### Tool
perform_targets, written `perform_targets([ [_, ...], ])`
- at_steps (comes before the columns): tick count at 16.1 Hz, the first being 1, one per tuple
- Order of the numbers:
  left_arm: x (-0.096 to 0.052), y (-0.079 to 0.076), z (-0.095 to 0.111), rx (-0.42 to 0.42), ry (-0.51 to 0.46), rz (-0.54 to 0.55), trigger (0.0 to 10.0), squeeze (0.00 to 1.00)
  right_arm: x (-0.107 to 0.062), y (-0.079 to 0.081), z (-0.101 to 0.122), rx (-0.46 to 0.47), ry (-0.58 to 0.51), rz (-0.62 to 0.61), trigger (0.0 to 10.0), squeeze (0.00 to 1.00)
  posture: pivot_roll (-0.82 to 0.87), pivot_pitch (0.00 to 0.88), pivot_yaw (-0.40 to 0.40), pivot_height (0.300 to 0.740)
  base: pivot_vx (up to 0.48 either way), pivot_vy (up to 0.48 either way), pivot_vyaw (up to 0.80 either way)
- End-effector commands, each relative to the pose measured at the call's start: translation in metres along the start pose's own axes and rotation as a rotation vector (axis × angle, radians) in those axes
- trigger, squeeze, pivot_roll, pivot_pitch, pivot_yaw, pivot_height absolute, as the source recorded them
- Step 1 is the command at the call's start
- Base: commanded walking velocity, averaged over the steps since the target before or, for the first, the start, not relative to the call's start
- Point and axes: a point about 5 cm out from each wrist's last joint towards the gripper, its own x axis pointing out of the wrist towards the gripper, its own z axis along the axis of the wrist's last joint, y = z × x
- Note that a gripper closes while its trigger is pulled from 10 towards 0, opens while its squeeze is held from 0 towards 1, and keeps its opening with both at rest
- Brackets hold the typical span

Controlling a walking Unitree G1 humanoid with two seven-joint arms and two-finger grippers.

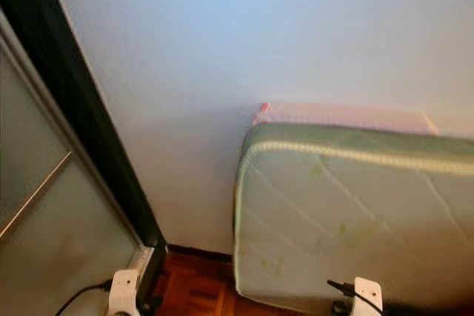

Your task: Clean up the room

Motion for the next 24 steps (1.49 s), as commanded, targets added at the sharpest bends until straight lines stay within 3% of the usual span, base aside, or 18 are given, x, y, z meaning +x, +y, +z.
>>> perform_targets([
  [1,-0.024,0.061,-0.041,-0.038,0.166,0.138,10.0,0.0,-0.007,0.027,-0.048,-0.122,0.204,0.148,10.0,0.0,0.14,0.0,-0.037,0.74,-0.296,0.0,0.0],
  [6,-0.024,0.061,-0.04,-0.037,0.166,0.138,10.0,0.0,-0.005,0.026,-0.042,-0.234,0.18,0.154,10.0,0.0,0.14,0.0,-0.039,0.74,-0.292,0.0,0.0],
  [10,-0.023,0.06,-0.036,-0.023,0.165,0.127,10.0,0.0,-0.004,0.03,-0.041,-0.177,0.157,0.149,10.0,0.0,0.12,0.0,-0.021,0.74,0.0,0.0,0.0],
  [13,-0.021,0.06,-0.033,-0.025,0.155,0.126,10.0,0.0,-0.004,0.032,-0.042,-0.05,0.145,0.108,10.0,0.0,0.11,0.0,-0.014,0.74,0.0,0.0,0.0],
  [17,-0.02,0.061,-0.028,0.014,0.155,0.109,10.0,0.0,-0.003,0.037,-0.042,0.013,0.151,0.096,10.0,0.0,0.09,0.0,0.022,0.74,0.0,0.0,0.0],
  [24,-0.021,0.054,-0.038,0.029,0.183,0.095,10.0,0.0,-0.006,0.027,-0.048,-0.009,0.175,0.091,10.0,0.0,0.08,0.0,0.0,0.74,0.0,0.0,0.0],
])
